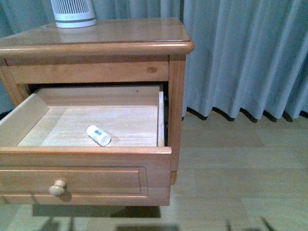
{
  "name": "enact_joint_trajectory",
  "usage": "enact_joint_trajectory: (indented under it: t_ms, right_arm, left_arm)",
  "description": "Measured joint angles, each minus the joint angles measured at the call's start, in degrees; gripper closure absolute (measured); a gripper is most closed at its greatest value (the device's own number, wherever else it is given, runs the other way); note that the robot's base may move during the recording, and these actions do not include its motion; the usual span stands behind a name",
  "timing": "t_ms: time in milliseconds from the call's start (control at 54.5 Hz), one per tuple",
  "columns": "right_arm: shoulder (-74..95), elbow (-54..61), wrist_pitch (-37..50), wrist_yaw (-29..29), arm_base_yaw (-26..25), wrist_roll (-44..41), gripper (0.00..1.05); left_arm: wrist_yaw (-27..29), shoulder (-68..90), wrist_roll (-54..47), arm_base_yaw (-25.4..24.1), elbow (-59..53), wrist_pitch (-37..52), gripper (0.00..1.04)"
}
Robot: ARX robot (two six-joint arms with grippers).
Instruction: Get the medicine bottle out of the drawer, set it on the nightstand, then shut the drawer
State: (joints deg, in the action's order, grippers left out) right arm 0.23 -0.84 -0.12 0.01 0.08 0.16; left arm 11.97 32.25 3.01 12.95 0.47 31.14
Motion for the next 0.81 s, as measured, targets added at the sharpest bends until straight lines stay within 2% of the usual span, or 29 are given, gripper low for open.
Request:
enact_joint_trajectory:
  t_ms: [275,367,441,808]
  right_arm:
    - [0.0,0.0,0.0,0.2,0.02,0.0,0.07]
    - [0.0,0.0,0.0,0.15,0.02,0.0,0.07]
    - [-0.02,0.0,0.0,0.24,0.0,0.02,0.07]
    - [-0.02,0.0,0.0,-0.22,0.0,0.0,0.07]
  left_arm:
    - [-5.09,-9.9,-2.1,-5.4,-0.02,-8.85,1.01]
    - [-11.1,-12.68,-2.29,-10.16,-0.02,-11.67,1.01]
    - [-11.45,-14.34,-2.34,-12.31,-0.02,-13.18,1.01]
    - [-11.72,-20.61,-2.38,-12.7,-0.02,-19.56,1.01]
